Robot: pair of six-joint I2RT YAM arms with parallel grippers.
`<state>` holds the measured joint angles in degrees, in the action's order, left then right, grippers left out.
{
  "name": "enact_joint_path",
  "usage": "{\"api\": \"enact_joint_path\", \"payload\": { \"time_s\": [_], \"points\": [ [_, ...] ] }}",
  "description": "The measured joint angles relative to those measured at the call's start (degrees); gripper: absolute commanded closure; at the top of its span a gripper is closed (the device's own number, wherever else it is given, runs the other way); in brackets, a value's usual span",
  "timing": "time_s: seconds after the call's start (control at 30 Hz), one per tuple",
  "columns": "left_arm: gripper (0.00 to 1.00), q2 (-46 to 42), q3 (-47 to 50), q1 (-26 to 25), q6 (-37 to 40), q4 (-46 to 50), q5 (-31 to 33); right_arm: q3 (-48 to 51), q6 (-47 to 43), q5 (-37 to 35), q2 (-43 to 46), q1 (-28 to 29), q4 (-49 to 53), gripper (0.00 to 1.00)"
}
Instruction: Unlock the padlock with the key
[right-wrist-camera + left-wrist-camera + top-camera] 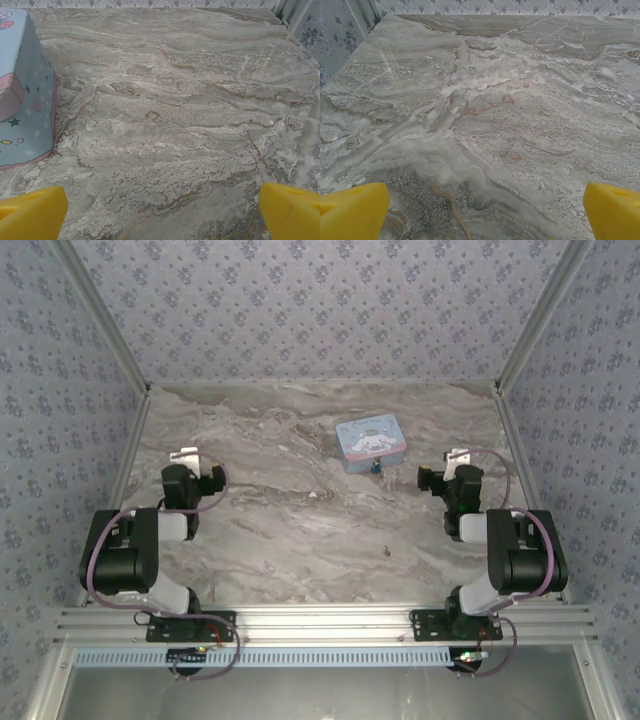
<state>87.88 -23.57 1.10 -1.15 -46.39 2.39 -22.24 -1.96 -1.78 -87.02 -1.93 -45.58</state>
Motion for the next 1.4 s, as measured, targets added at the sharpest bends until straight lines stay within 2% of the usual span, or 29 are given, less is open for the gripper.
{"api": "enact_joint_path", "payload": {
  "time_s": [1.0, 1.07, 1.23, 1.4],
  "points": [
    [0.00, -0.7, 0.2, 0.0, -0.4, 0.5, 0.0, -0.1, 0.5, 0.1, 0.2, -0.2, 0.8, 0.00],
    [0.01, -4.0, 0.5, 0.0, -0.4, 3.4, 0.2, -1.2, 1.4, 0.5, 1.4, -1.2, 4.9, 0.00],
    [0.01, -19.0, -0.3, 0.0, -1.4, 12.2, 0.2, -6.3, 5.0, 2.5, 9.4, -5.1, 16.4, 0.00],
    [0.01, -26.9, -7.5, 0.0, -7.7, 25.2, 0.3, -9.3, 8.7, 5.0, 17.5, -4.7, 27.1, 0.00]
  ]
}}
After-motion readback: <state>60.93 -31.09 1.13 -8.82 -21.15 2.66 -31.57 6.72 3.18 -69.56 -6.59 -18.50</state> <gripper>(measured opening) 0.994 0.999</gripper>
